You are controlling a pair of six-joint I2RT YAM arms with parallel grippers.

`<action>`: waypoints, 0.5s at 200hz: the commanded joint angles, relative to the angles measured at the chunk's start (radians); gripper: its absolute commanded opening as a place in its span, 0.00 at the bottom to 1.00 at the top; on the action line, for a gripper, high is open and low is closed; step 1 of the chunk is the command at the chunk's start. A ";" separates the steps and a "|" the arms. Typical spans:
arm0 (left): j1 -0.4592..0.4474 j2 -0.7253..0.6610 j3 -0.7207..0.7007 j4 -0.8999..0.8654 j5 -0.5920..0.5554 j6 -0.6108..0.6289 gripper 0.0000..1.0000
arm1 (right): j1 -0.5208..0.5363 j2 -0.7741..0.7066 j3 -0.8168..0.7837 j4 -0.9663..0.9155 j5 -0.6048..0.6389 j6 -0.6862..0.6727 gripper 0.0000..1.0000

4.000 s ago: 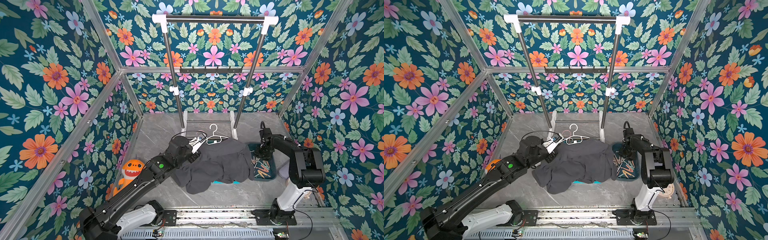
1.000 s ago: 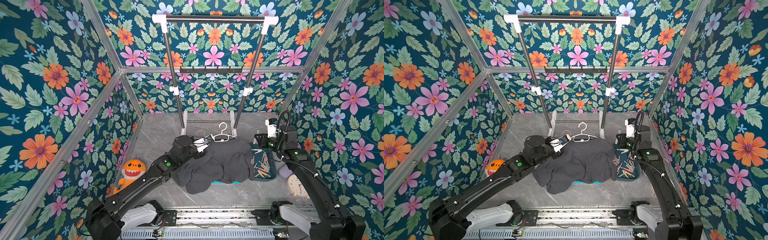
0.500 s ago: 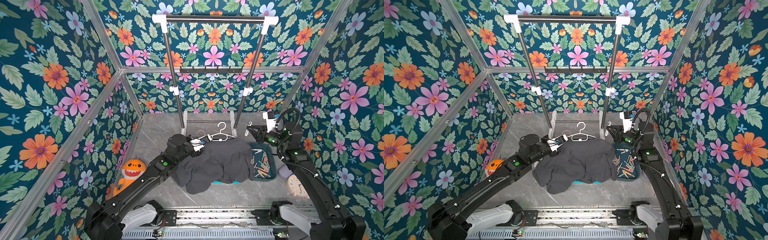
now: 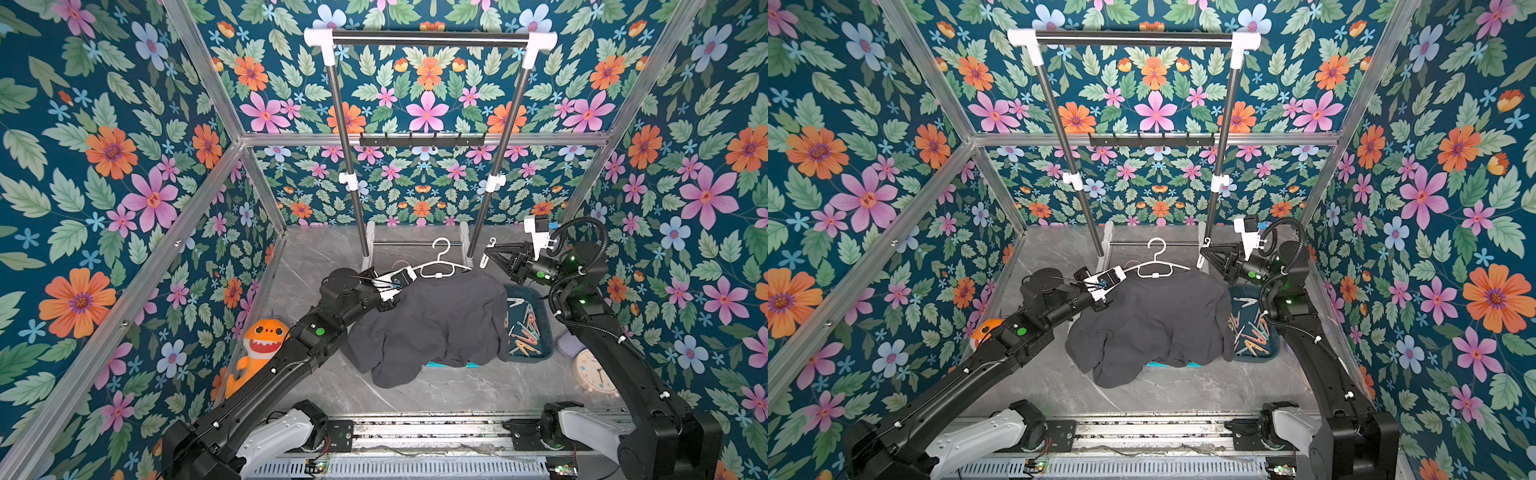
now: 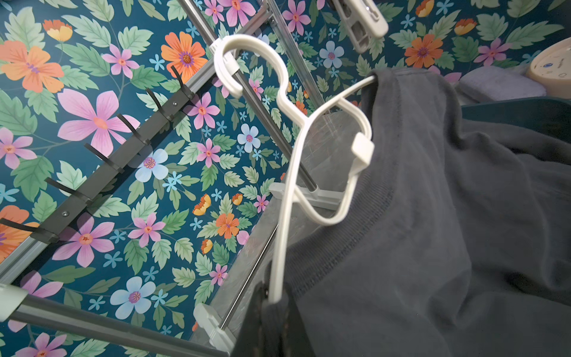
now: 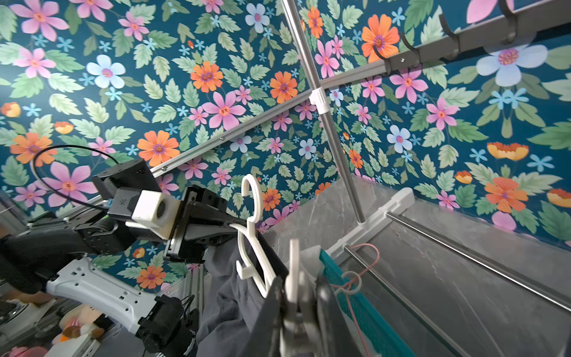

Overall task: Use clothespins to secure the t-shirt on both sides of the hanger
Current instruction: Clamp the T-shirt on the hanger.

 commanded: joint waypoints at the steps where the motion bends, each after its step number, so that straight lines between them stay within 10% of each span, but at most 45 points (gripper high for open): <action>1: 0.005 -0.010 0.005 0.055 0.023 -0.021 0.00 | 0.001 0.018 -0.010 0.177 -0.063 0.081 0.03; 100: 0.067 -0.016 -0.007 0.116 0.088 -0.065 0.00 | 0.000 0.065 -0.047 0.339 -0.132 0.129 0.01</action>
